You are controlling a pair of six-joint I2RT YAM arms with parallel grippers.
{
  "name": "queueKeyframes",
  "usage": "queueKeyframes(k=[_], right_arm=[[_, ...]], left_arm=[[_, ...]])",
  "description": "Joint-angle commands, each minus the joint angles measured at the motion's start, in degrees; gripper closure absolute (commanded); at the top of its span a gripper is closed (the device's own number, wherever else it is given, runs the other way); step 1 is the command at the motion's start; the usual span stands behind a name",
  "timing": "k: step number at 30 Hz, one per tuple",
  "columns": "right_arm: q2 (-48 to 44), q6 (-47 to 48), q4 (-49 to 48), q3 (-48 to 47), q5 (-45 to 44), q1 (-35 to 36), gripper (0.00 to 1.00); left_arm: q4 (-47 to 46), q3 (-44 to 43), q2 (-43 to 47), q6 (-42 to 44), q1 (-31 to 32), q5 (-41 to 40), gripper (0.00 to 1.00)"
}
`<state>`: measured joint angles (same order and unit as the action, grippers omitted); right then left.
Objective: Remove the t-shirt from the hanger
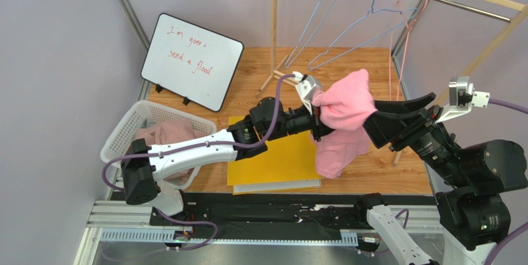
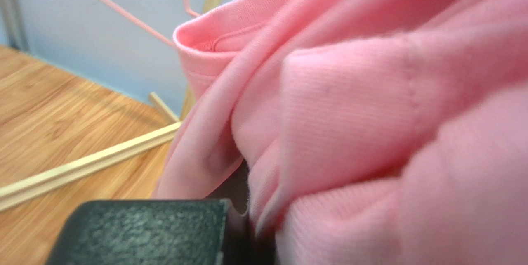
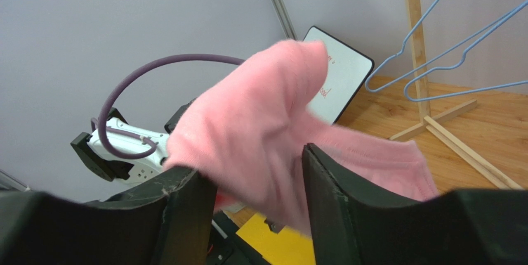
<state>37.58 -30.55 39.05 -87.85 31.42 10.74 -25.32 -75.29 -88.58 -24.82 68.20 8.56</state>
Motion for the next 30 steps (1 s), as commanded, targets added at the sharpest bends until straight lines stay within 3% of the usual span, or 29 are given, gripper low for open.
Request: queueKeyframes(k=[1, 2, 5, 11, 16, 19, 26, 28, 30], right_arm=[[-1.28, 3.81, 2.69, -2.41, -4.08, 0.15, 0.28], [-1.37, 4.44, 3.4, -2.41, -5.22, 0.16, 0.17], [-1.46, 7.25, 5.51, -2.24, -6.98, 0.16, 0.07], [-1.99, 9.62, 5.51, 0.66, -11.46, 0.07, 0.07], [-2.25, 9.89, 3.41, 3.91, -11.21, 0.07, 0.06], [-2.08, 10.51, 3.23, 4.44, -11.29, 0.16, 0.06], [-2.25, 12.88, 3.93, 4.27, -13.57, 1.03, 0.06], [-2.16, 13.14, 4.37, 3.92, -13.84, 1.47, 0.06], [-2.16, 13.14, 4.55, 3.74, -13.58, 1.74, 0.06]], left_arm=[[8.68, -3.02, 9.72, -1.99, -4.03, -0.55, 1.0], [16.19, -4.94, 11.13, -1.38, -4.57, -1.25, 1.0], [30.09, -7.24, 17.02, 1.26, -6.5, -4.94, 1.0], [50.76, -6.19, 34.4, 1.35, -13.87, -16.01, 1.0], [71.49, -8.9, 41.37, 3.11, -29.16, -21.64, 1.0], [79.6, -9.79, 42.61, 5.04, -39.09, -21.13, 1.0], [85.87, 1.09, 41.12, -1.69, -61.94, -16.02, 1.0], [84.83, 5.91, 41.81, -4.35, -67.83, -18.14, 1.0], [82.64, 9.26, 43.4, -7.51, -74.32, -13.86, 1.0]])
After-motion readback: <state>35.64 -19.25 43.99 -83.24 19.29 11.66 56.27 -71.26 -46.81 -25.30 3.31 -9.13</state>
